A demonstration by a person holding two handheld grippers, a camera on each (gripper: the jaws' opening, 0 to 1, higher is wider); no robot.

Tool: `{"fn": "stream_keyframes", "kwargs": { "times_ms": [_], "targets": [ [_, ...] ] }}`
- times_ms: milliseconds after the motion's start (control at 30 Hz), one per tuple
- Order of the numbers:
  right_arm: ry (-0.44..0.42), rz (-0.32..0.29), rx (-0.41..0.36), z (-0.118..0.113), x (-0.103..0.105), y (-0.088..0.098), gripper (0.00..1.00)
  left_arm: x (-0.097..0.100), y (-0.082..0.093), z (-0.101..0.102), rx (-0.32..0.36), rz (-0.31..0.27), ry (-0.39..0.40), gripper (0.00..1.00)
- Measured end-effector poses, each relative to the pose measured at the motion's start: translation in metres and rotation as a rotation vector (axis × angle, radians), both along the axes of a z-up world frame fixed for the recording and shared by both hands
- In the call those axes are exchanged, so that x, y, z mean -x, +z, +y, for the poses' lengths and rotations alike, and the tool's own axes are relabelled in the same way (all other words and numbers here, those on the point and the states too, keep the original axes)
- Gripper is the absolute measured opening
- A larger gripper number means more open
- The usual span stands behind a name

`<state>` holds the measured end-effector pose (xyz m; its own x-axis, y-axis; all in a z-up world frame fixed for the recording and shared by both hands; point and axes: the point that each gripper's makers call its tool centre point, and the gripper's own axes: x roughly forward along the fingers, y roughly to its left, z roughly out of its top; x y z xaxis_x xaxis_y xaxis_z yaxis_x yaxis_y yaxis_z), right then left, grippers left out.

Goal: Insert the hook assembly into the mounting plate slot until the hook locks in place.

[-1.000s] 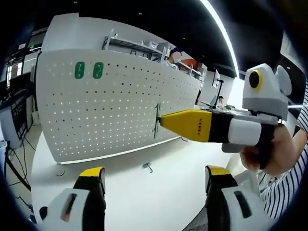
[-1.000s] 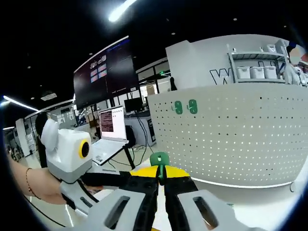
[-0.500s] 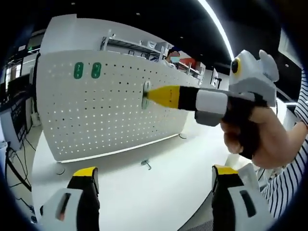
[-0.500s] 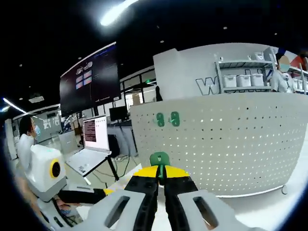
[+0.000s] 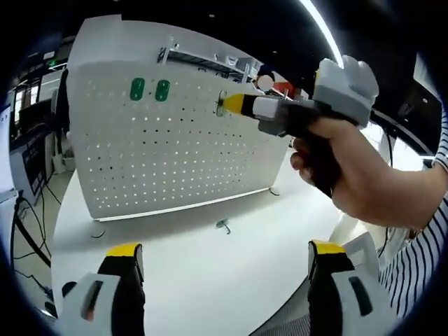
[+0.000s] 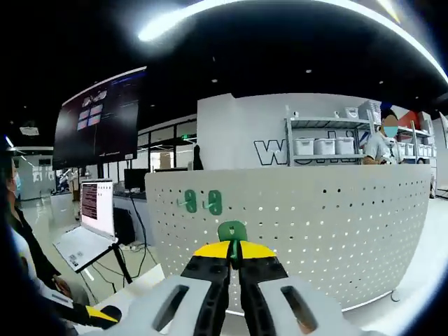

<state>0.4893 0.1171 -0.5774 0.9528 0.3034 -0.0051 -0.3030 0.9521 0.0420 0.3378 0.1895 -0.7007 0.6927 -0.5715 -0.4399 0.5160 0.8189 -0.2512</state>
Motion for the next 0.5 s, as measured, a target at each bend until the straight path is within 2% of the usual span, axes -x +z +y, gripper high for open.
{"fn": "stream_keyframes", "kwargs": {
  "times_ms": [200, 333, 500],
  "targets": [
    [-0.046, -0.009, 0.011, -0.001, -0.022, 0.002, 0.0, -0.001, -0.001, 0.005, -0.004, 0.008, -0.004, 1.0],
    [-0.066, -0.001, -0.014, -0.002, -0.035, 0.003, 0.0, -0.004, -0.001, 0.01, 0.012, 0.011, 0.009, 1.0],
    [-0.073, -0.004, -0.024, 0.007, -0.05, 0.007, 0.0, -0.006, -0.007, 0.017, -0.001, 0.026, 0.015, 1.0]
  ]
}}
